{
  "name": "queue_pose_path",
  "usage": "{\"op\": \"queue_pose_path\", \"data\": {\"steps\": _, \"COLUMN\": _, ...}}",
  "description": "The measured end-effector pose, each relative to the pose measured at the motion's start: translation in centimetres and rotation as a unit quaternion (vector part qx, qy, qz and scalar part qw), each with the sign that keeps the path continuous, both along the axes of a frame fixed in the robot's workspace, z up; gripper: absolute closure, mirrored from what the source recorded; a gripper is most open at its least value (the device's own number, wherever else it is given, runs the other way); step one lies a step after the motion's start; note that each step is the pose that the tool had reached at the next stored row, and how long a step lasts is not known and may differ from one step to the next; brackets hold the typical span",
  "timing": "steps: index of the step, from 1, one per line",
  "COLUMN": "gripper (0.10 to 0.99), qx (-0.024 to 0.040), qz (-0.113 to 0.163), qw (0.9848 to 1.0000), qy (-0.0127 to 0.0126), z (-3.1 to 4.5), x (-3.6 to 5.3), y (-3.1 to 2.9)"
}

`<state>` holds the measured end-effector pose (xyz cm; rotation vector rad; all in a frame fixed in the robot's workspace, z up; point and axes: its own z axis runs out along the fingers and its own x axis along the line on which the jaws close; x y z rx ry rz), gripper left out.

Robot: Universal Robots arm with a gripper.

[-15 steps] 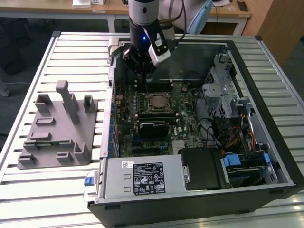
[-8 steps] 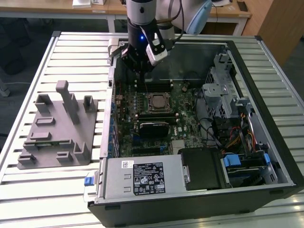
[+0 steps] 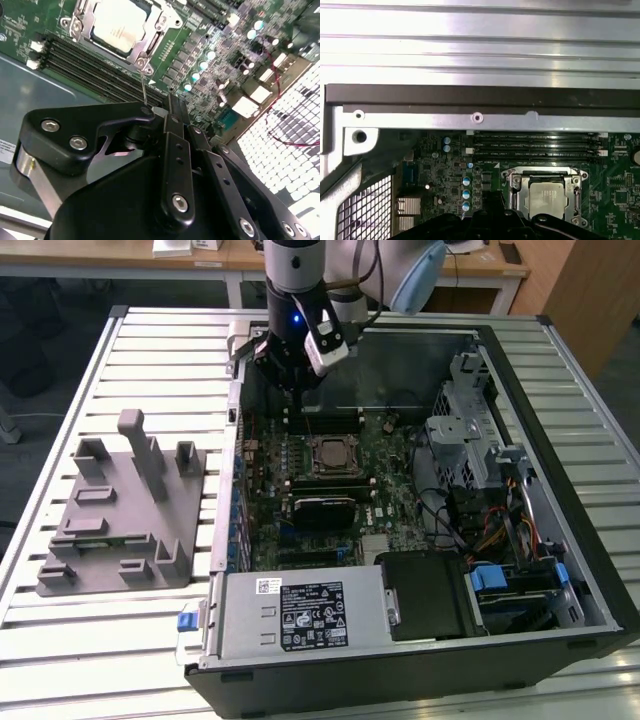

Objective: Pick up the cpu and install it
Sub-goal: 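Install the first cpu locking lever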

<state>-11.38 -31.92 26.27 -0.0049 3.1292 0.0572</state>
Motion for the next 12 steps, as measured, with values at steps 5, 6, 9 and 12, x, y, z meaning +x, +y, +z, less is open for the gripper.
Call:
{"op": "queue_pose_path", "data": {"steps": 5, "gripper": 0.973, "qx": 0.0000, "qz": 0.000, "qw": 1.0000, "qy": 0.0000, "z": -0.41, "x": -0.06, "y": 0.63}}
{"op": "queue_pose_path", "data": {"steps": 6, "gripper": 0.973, "qx": 0.0000, "qz": 0.000, "qw": 1.0000, "qy": 0.0000, "z": -0.49, "x": -0.06, "y": 0.74}}
{"op": "queue_pose_path", "data": {"steps": 9, "gripper": 0.973, "qx": 0.0000, "qz": 0.000, "qw": 1.0000, "qy": 0.0000, "z": -0.65, "x": -0.05, "y": 0.91}}
{"op": "queue_pose_path", "data": {"steps": 12, "gripper": 0.973, "qx": 0.0000, "qz": 0.000, "qw": 1.0000, "qy": 0.0000, "z": -0.67, "x": 0.18, "y": 0.93}}
